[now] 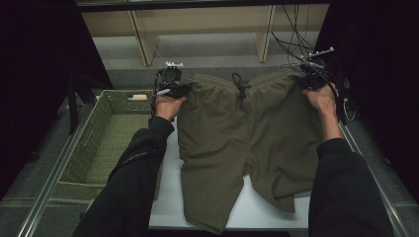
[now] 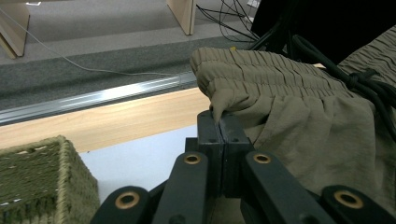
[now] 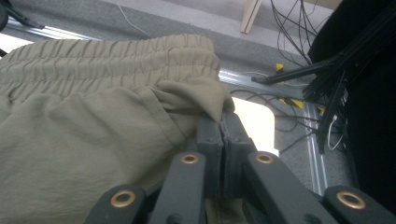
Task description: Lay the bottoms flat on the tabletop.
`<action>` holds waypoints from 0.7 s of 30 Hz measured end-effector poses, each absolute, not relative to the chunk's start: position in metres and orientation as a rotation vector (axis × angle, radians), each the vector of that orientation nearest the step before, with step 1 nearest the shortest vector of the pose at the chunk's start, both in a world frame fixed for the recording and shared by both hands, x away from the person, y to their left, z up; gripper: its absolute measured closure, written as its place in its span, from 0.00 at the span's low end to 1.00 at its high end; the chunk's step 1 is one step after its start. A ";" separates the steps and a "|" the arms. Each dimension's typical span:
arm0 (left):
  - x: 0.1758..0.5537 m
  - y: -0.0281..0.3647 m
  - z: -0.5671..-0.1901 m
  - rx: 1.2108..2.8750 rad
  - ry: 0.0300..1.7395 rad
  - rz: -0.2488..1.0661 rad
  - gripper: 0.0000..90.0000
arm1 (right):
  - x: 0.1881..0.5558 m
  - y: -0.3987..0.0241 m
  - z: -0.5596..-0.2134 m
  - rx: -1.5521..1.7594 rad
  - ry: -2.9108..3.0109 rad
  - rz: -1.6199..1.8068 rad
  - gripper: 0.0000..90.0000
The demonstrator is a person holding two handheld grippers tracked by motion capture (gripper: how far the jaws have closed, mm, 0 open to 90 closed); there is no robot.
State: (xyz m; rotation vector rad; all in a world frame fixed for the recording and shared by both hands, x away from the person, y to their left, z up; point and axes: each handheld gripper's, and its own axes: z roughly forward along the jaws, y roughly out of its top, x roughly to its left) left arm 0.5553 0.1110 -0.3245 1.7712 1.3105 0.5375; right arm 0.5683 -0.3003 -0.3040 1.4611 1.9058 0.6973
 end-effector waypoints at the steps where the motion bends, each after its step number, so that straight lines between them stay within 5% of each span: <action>1: 0.556 0.110 -0.326 1.773 1.311 0.538 0.99 | 0.569 -0.301 -0.304 1.462 1.905 0.693 0.98; 16: 0.563 0.102 -0.337 1.772 1.337 0.538 0.97 | 0.575 -0.298 -0.316 1.486 1.895 0.647 0.95; 21: 0.565 0.098 -0.343 1.799 1.391 0.558 0.55 | 0.576 -0.297 -0.322 1.465 1.929 0.549 0.60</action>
